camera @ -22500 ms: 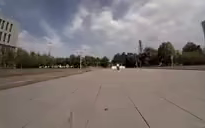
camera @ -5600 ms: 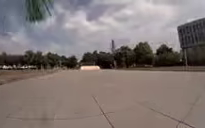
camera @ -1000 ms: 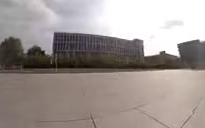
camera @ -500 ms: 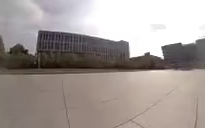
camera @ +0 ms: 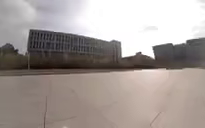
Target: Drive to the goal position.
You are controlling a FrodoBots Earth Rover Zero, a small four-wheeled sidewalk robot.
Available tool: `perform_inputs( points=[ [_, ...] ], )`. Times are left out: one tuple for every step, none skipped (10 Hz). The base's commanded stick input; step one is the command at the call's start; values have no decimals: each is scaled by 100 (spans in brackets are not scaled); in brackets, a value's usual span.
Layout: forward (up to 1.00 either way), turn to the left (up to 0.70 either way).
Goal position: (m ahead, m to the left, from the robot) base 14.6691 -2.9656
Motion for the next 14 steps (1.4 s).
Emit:
perform_inputs(
  points=[
    [100,-36],
    [100,-38],
    [100,-38],
    [100,-38],
    [100,-38],
    [100,-38],
    [100,-38],
    [100,-38],
    [100,-38],
    [100,-37],
    [100,-7],
    [100,0],
    [100,0],
    [100,0]
  ],
)
